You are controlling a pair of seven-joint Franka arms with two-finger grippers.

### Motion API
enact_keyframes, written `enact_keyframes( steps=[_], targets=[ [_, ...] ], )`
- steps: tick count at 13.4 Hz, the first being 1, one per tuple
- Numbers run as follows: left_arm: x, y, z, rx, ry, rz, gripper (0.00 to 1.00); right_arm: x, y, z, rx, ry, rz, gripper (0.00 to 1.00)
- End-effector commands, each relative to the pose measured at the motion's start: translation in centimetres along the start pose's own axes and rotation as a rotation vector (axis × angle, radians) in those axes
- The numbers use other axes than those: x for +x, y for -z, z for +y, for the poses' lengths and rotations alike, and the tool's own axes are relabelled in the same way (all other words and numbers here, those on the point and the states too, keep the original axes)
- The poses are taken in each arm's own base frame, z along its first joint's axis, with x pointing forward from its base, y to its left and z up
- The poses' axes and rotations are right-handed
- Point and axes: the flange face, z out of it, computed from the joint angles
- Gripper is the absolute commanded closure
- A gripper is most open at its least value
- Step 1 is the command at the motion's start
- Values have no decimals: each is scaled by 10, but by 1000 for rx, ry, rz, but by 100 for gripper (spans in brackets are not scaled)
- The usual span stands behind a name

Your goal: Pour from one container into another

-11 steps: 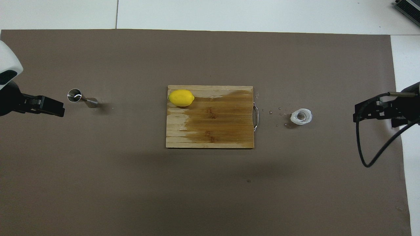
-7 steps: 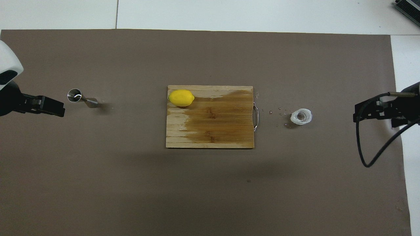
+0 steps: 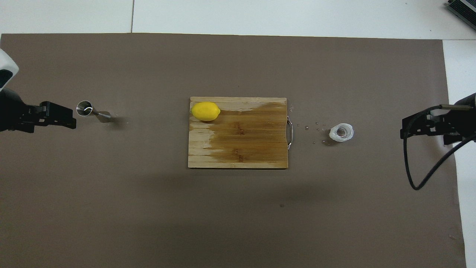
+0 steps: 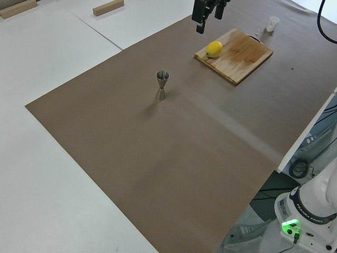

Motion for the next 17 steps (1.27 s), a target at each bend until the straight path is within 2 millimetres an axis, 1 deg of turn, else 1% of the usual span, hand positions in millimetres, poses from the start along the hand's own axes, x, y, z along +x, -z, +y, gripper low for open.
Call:
enact_keyframes(
  steps=[1, 2, 3, 4, 5, 6, 7, 8, 9, 10, 11, 12, 14, 15, 16, 17],
  targets=[
    [32, -13, -9, -57, 167, -36, 0, 1, 0, 3, 1, 6, -10, 0],
    [57, -20, -17, -75, 248, -53, 0, 1, 0, 3, 1, 6, -10, 0],
    [77, -28, -16, -95, 318, -69, 0, 1, 0, 3, 1, 6, -10, 0],
    [96, -38, -29, -101, 379, -79, 0, 1, 0, 3, 1, 6, -10, 0],
    [108, -46, -36, -111, 419, -82, 0, 1, 0, 3, 1, 6, -10, 0],
    [115, -52, -51, -140, 493, -92, 0, 1, 0, 3, 2, 6, -8, 0],
    [126, -64, -64, -165, 589, -103, 0, 1, 0, 3, 1, 6, -10, 0],
    [140, -77, -70, -174, 679, -123, 0, 1, 0, 3, 1, 6, -10, 0],
    [154, -89, -86, -179, 744, -135, 0, 1, 0, 3, 1, 6, -10, 0],
    [161, -98, -95, -203, 798, -143, 0, 1, 0, 3, 1, 6, -10, 0],
    [169, -111, -118, -227, 890, -158, 0, 1, 0, 3, 1, 6, -10, 0],
    [173, -120, -135, -241, 933, -173, 0, 1, 0, 3, 1, 6, -10, 0],
    [173, -121, -153, -282, 988, -179, 0, 1, 0, 3, 1, 6, -10, 0],
    [175, -126, -160, -301, 1016, -181, 0, 1, 1, 3, 2, 6, -8, 0],
    [175, -135, -181, -334, 1074, -198, 0, 1, 0, 3, 1, 6, -10, 0],
    [177, -146, -186, -367, 1122, -211, 0, 1, 0, 3, 1, 6, -10, 0]
  ],
)
